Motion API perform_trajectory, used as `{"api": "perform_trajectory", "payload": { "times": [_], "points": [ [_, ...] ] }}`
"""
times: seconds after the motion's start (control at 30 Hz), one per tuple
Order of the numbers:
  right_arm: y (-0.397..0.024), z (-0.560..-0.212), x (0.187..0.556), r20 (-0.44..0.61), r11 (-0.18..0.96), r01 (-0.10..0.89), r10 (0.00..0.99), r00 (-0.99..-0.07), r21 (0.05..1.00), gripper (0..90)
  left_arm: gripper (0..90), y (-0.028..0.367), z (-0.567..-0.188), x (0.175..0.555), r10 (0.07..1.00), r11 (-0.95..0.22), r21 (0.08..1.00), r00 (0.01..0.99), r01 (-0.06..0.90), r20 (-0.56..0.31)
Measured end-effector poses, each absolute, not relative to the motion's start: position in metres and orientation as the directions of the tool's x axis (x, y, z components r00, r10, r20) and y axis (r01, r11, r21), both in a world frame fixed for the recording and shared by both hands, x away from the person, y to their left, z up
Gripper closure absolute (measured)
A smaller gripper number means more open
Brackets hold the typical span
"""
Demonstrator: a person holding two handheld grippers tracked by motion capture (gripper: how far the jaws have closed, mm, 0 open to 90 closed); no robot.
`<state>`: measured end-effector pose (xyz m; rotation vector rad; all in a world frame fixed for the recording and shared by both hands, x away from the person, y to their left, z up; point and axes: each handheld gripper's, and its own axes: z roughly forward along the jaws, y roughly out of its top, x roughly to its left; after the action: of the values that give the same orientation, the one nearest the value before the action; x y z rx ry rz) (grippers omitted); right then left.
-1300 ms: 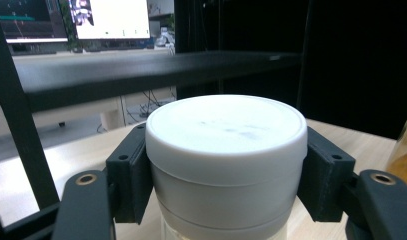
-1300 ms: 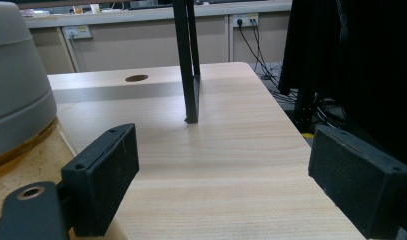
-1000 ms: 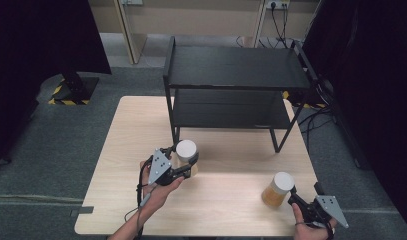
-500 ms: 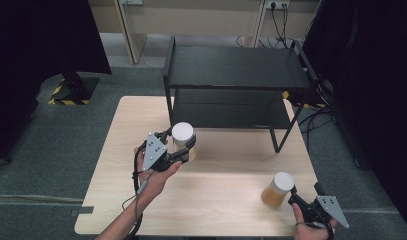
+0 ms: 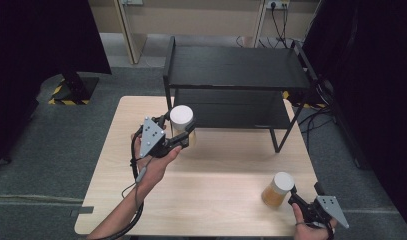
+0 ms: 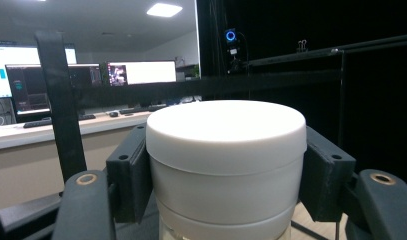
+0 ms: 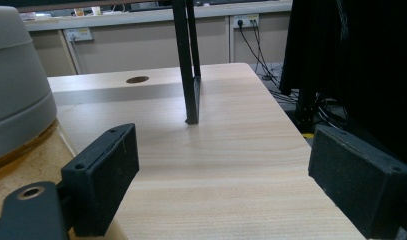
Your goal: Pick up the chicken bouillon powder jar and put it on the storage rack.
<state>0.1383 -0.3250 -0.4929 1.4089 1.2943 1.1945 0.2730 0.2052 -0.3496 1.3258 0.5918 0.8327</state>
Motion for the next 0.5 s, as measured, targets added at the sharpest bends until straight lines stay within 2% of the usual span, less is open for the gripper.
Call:
{"api": "perform_trajectory", "payload": {
  "times": [0.5],
  "points": [
    [-0.325,-0.493,0.138,0.097,-0.096,0.173,0.995,0.005,0.980,12.9,33.7,0.203,-0.328,0.279,0.820,0.056,0.975,0.566,-0.215,0.078]
  ]
}}
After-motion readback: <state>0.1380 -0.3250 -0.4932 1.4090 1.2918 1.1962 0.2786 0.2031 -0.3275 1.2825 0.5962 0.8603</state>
